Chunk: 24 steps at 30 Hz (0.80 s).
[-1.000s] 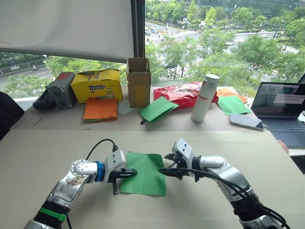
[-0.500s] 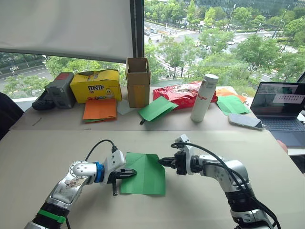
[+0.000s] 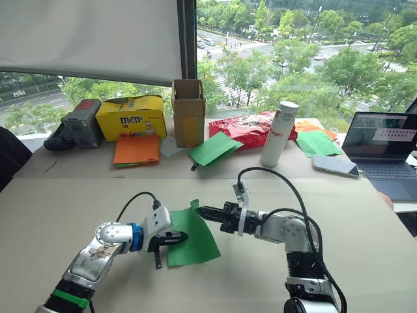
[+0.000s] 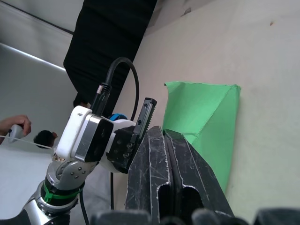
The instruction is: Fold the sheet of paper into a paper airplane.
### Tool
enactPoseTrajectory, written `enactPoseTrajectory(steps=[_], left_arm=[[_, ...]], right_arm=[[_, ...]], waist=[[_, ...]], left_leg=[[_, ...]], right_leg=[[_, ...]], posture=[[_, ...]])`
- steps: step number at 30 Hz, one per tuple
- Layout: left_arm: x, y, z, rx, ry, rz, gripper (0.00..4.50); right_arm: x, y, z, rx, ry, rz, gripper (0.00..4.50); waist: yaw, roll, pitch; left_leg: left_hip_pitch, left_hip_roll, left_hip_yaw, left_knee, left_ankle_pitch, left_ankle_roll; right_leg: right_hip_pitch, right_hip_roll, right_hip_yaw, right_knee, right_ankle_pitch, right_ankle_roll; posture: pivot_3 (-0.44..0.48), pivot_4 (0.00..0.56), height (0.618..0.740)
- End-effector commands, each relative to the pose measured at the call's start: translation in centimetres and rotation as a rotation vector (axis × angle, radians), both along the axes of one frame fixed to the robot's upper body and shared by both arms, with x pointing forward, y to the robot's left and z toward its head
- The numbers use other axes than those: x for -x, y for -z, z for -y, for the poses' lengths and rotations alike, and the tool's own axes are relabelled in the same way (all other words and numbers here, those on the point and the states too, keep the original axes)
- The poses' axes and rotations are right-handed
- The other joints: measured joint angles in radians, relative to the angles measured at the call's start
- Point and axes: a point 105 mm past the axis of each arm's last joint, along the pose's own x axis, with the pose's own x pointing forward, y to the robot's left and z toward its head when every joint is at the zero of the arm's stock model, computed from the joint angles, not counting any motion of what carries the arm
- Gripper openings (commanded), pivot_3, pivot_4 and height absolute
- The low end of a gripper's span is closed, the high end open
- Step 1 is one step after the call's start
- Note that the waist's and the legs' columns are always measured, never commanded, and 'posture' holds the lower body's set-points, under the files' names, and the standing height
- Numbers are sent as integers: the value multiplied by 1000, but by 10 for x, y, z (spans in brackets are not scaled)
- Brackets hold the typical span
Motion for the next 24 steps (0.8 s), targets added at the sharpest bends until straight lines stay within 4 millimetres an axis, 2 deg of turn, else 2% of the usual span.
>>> enactPoseTrajectory(steps=[1, 7, 13, 16, 20, 24], left_arm=[[11, 23, 2, -33, 2, -89, 0], [12, 26, 6, -20, -6, -90, 0], [13, 26, 6, -15, -13, -89, 0], [13, 25, 4, -18, -17, -88, 0], [13, 25, 2, -24, -21, -89, 0], [12, 26, 1, -28, -17, -90, 0]], right_arm=[[-1, -6, -13, -77, 8, -65, 22], [-4, 4, -32, -85, 36, -175, 22], [-13, 20, -32, -29, 78, -205, 22], [-15, 20, -32, -43, 83, -208, 22], [-8, 3, -31, -121, 26, -183, 1255], [-9, -1, -22, -108, 27, -152, 2601]], waist=[[0, 0, 0], [1, 2, -1], [-8, 2, -11], [-11, 2, -17], [-10, 3, -17], [-9, 4, -16]], left_leg=[[0, 0, 0, 0, 0, 0], [0, -2, 0, -1, 0, 0], [2, -1, 0, -2, 0, 0], [3, 0, 0, -3, 0, 0], [5, -1, 0, -7, 1, -1], [4, -1, 1, -8, 1, -1]], right_leg=[[0, 0, 0, 0, 0, 0], [0, -2, 0, -1, 0, 0], [1, -1, 0, -1, 0, 0], [1, -1, 0, -1, 0, 0], [1, -1, 1, -2, 0, 0], [0, -1, 2, -3, 0, 0]], posture=[[0, 150, 740], [0, 150, 740], [0, 150, 740], [0, 150, 740], [0, 150, 740], [0, 150, 740]])
